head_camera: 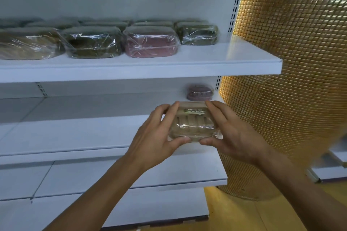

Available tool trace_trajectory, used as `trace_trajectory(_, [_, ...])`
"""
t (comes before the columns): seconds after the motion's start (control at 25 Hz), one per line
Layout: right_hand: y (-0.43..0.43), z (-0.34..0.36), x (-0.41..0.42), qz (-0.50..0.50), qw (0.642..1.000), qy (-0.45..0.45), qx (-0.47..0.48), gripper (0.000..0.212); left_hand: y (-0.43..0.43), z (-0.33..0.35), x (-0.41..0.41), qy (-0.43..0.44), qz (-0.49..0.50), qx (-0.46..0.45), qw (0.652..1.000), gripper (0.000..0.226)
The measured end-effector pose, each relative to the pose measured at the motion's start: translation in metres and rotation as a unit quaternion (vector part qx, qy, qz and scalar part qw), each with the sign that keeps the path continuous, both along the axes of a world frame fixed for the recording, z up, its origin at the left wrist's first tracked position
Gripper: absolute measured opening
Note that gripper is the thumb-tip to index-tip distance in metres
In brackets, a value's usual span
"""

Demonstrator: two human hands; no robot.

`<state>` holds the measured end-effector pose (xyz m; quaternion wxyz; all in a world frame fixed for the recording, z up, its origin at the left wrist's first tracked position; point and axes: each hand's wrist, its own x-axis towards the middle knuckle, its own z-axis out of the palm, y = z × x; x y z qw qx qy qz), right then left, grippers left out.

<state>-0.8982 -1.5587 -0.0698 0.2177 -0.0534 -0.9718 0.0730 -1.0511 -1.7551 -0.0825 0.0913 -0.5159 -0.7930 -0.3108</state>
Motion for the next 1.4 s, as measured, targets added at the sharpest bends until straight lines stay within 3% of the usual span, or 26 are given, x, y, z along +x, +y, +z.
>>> trace_trajectory(0.32, [-0.001,0.097,0.036,-0.007,0.997,0.051,0.056,0.098,-0.005,0.09,0.021,0.057,-0.032,0.08,0.995,0.089])
trace_trajectory(0.56, [0.027,0.127,0.018,-0.032,0.998,0.05,0.03,0.092,0.03,0.122,0.001,0.088,-0.013,0.074,0.993,0.084])
trace_trajectory(0.8, [0.068,0.132,-0.01,-0.03,0.999,0.035,0.01,0.087,0.069,0.131,-0.02,0.217,0.056,0.045,0.973,0.077])
trace_trajectory(0.96, [0.079,0.137,-0.032,-0.031,0.998,0.061,-0.017,0.078,0.086,0.137,-0.034,0.236,0.109,0.063,0.964,0.068])
trace_trajectory(1.4, [0.115,0.141,-0.092,0.025,0.994,0.026,-0.101,0.074,0.114,0.114,-0.061,0.259,0.141,0.105,0.95,0.056])
